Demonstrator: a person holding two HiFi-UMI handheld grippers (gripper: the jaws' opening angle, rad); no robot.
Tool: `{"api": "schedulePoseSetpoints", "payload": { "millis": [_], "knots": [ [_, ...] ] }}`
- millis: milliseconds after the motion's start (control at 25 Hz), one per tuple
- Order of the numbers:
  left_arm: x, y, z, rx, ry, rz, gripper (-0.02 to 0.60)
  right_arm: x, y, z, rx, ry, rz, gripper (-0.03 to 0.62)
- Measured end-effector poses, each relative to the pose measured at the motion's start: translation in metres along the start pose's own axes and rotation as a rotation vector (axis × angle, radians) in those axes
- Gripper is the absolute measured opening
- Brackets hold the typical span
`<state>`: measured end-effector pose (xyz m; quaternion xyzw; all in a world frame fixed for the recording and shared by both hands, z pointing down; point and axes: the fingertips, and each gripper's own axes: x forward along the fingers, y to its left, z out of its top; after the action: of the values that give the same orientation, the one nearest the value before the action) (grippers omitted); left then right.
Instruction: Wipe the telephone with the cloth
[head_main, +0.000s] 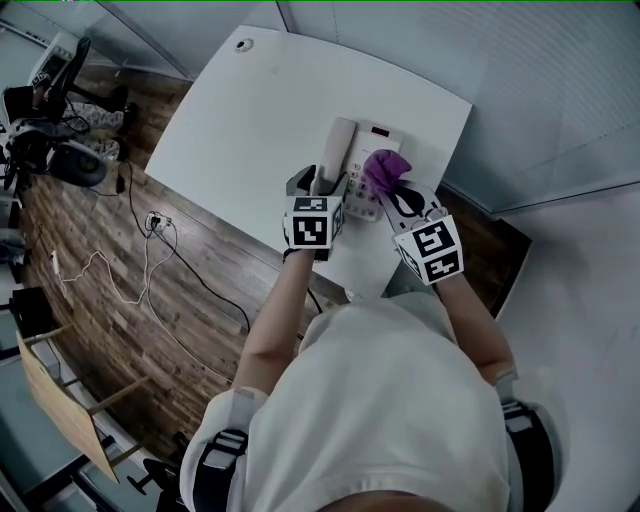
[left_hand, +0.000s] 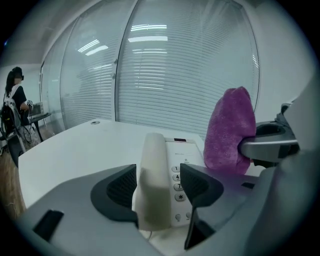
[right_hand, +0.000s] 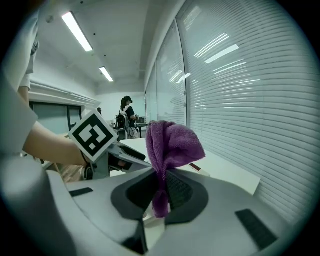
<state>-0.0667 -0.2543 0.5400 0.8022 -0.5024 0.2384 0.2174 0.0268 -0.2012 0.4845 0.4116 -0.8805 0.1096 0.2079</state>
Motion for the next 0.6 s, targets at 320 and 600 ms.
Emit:
{"api": "schedulePoseSetpoints", "payload": {
  "millis": [320,600],
  "knots": [
    [0.035,0.008,0.000,0.049,0.055,0.063,0.259,-0.003,-0.016,-0.008,0.043,0.000,-0.003,0.044],
    [0.044,0.011,0.002,0.081,0.071,0.095,0.229,-0.007,-0.024,-0.013,0.055,0.006,-0.012,0.044]
  ]
}}
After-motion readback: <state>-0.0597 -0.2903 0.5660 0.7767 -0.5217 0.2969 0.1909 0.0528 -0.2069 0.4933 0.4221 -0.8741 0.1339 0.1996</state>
